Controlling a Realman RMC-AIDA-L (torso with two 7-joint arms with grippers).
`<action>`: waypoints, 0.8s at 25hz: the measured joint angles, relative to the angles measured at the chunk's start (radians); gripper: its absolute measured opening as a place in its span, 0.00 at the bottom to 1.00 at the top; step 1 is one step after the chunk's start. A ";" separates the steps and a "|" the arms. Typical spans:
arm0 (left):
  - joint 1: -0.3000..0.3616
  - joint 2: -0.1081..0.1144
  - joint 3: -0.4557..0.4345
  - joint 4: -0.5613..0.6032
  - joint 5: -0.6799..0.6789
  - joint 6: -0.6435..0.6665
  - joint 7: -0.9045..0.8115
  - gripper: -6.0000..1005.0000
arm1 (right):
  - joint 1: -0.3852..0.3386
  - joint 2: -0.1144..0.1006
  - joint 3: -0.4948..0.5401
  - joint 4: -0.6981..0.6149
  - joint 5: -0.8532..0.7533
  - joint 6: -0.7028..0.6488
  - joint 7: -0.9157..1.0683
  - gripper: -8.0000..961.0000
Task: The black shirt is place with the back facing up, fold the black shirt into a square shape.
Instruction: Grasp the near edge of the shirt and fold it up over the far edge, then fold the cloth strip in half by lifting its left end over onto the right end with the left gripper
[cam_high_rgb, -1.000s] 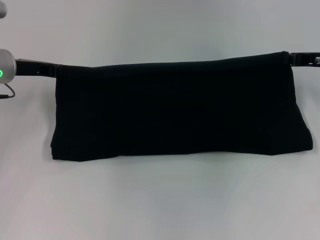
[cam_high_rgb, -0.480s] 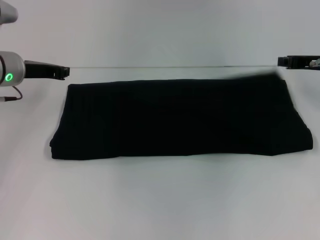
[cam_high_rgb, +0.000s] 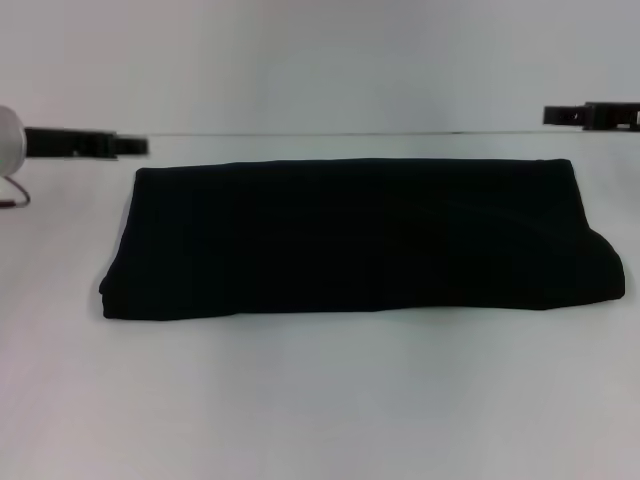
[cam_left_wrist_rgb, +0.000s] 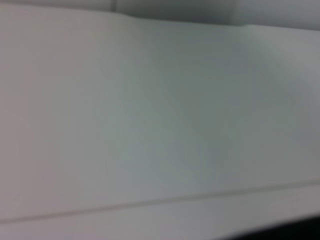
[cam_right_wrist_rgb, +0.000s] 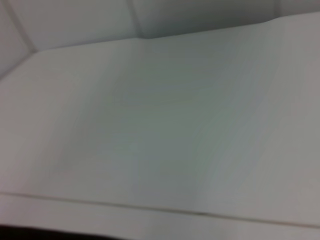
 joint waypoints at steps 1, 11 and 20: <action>0.013 -0.002 -0.001 0.033 -0.002 0.066 -0.005 0.41 | -0.011 -0.001 0.001 -0.017 0.010 -0.060 0.004 0.48; 0.216 -0.038 -0.010 0.325 -0.030 0.527 -0.014 0.93 | -0.175 0.012 -0.010 -0.146 0.113 -0.419 -0.005 0.79; 0.266 -0.050 -0.005 0.256 -0.015 0.427 -0.024 0.93 | -0.217 0.016 -0.010 -0.146 0.114 -0.434 -0.005 0.87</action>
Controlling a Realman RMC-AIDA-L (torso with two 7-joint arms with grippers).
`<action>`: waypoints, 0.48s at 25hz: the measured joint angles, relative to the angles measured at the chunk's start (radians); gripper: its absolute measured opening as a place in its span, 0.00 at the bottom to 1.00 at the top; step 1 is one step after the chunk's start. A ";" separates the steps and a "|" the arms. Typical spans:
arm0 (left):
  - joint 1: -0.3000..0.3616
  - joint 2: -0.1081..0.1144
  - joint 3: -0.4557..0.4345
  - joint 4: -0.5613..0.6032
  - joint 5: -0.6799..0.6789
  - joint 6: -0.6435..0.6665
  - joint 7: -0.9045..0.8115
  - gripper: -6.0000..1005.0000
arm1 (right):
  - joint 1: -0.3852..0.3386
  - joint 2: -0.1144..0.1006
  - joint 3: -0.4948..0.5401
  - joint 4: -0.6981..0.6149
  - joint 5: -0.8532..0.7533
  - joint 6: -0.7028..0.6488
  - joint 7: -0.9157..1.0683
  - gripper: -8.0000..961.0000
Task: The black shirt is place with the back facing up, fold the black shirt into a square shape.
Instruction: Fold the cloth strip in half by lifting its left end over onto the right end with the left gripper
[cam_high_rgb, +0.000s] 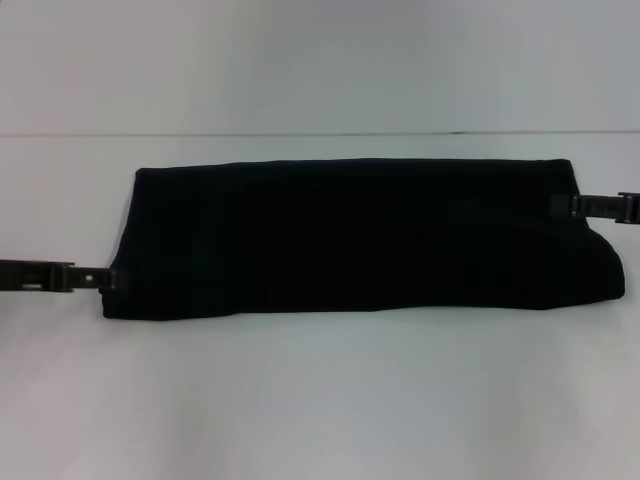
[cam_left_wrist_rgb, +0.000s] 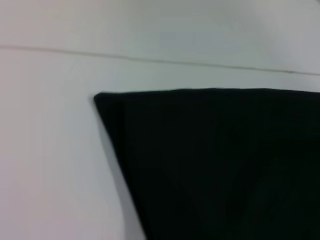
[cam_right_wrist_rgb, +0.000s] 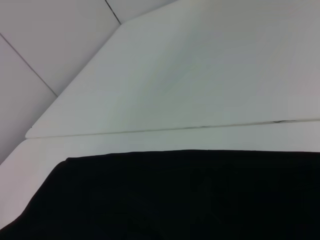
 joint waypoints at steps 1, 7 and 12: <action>-0.004 0.000 0.002 -0.016 0.001 -0.009 0.002 0.93 | 0.001 0.001 0.000 -0.001 -0.002 0.001 0.000 0.87; -0.025 0.000 0.039 -0.097 0.005 -0.071 0.010 0.93 | 0.009 -0.001 0.000 -0.001 -0.003 0.001 0.005 0.87; -0.032 -0.001 0.072 -0.126 0.006 -0.073 0.008 0.93 | 0.010 -0.004 -0.001 -0.002 -0.004 0.002 0.004 0.87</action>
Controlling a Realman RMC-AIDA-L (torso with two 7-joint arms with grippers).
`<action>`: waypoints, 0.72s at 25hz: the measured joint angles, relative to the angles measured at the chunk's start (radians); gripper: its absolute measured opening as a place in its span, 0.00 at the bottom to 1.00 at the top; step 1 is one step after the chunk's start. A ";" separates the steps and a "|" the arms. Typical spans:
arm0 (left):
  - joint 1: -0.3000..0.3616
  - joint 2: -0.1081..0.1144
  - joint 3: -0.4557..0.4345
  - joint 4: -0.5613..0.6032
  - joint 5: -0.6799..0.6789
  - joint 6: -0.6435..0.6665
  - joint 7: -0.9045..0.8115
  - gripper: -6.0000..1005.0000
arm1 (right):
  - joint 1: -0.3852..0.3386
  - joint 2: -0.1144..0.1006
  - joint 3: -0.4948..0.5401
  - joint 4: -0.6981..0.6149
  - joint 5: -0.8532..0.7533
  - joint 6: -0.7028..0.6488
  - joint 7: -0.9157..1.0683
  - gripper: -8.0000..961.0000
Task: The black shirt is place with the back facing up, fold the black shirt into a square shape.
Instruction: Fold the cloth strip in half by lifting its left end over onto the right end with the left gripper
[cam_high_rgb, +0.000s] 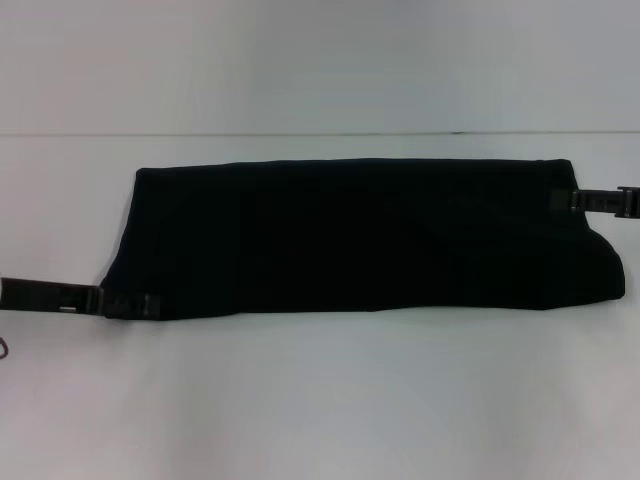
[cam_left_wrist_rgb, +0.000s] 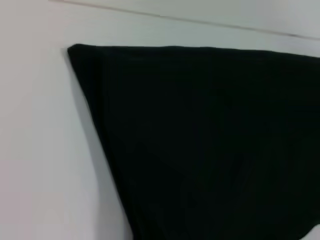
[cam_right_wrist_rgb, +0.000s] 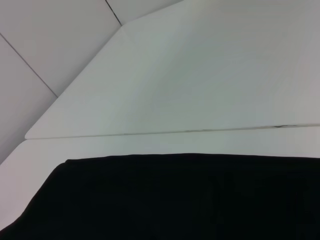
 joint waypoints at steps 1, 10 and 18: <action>0.000 0.000 0.005 0.000 0.000 0.001 -0.001 0.93 | 0.000 -0.001 0.000 0.000 0.000 0.000 0.000 0.87; 0.000 0.006 0.010 0.002 0.001 0.011 0.010 0.86 | -0.004 -0.004 -0.001 -0.005 -0.006 0.000 -0.001 0.87; 0.000 0.008 0.010 0.002 0.001 0.002 0.013 0.60 | -0.018 -0.007 -0.001 -0.007 -0.086 0.020 0.030 0.87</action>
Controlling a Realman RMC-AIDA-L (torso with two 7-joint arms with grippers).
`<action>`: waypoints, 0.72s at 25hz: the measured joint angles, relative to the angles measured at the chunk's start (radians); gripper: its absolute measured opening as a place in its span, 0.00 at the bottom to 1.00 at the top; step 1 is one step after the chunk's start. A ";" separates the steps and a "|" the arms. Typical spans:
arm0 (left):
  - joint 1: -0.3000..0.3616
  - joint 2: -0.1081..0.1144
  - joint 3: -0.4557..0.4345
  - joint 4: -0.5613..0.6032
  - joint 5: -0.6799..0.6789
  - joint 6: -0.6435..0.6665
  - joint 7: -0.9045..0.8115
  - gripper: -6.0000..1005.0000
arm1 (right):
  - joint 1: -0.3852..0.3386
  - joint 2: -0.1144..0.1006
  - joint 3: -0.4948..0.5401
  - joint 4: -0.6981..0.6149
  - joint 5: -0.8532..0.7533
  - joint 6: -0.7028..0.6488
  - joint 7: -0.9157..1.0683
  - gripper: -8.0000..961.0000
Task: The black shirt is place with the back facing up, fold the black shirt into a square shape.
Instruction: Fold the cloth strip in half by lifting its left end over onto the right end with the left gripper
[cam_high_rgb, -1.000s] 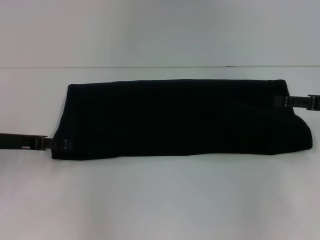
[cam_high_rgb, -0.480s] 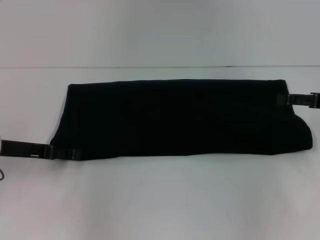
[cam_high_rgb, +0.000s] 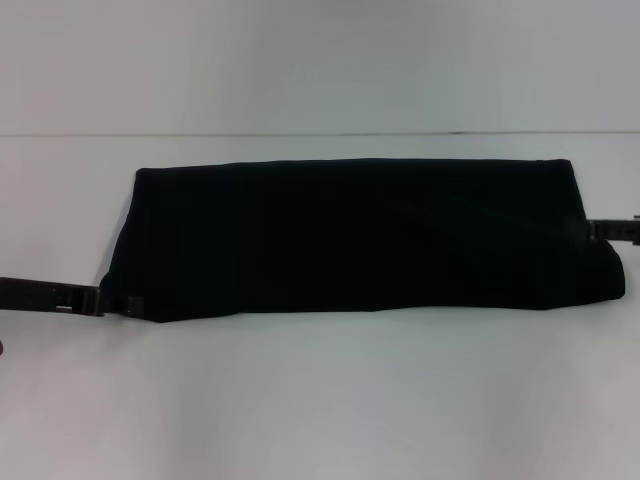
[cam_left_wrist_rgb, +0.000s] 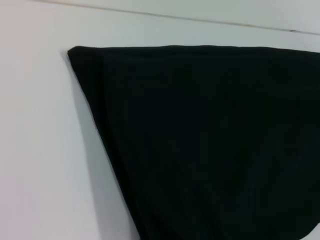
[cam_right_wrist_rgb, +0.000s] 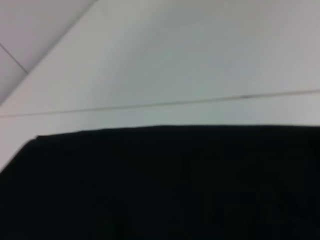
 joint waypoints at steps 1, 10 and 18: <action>0.000 0.000 0.000 0.000 0.000 0.000 0.000 0.55 | -0.003 0.000 -0.001 0.000 -0.013 0.010 0.007 0.87; -0.002 0.001 0.000 -0.001 0.011 -0.003 0.001 0.20 | -0.018 0.004 -0.001 0.010 -0.036 0.059 0.025 0.87; -0.002 0.001 0.000 -0.002 0.012 -0.006 0.001 0.01 | -0.039 0.015 -0.002 0.032 -0.037 0.098 0.039 0.86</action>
